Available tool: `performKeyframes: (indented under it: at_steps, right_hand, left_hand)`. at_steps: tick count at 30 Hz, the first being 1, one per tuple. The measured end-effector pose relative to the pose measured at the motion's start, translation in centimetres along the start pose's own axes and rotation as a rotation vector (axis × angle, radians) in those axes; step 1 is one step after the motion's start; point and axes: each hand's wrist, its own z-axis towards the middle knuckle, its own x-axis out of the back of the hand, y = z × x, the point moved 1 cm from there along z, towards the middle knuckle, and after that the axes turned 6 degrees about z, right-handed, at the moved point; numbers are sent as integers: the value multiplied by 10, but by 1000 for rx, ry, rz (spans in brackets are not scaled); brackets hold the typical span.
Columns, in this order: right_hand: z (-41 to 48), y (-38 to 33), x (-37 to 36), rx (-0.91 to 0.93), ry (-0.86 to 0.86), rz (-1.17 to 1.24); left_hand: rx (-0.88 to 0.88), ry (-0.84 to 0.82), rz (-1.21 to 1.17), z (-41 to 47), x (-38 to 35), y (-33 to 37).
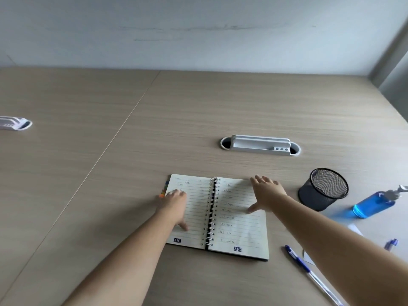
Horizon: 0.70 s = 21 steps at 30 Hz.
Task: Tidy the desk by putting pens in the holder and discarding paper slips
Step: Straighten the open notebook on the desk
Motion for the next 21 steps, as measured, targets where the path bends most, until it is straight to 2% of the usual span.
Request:
performKeyframes:
  at_steps: [7,10,12,14,16,19,21]
  right_hand:
    - [-3,0,-2,4,45,-10]
    - [-6,-3,0,30,146,-21]
    - [-7,-3,0,35,241,55]
    - [-8,3,2,-28,322,370]
    - [-12,13,2,-145,316,810]
    - [-21,26,-8,-253,122,1455]
    - [-31,30,-19,-293,-3,1671]
  left_hand:
    - [5,-1,1,-3,0,2]
    - [4,20,-5,-3,-1,1]
    - [-4,31,-17,-3,-2,0]
    - [-16,29,-31,-2,-5,-2]
    - [-21,25,-36,-2,-7,-4]
    - [-15,34,-43,0,-14,-7]
    - [-13,23,-83,1,-20,-9]
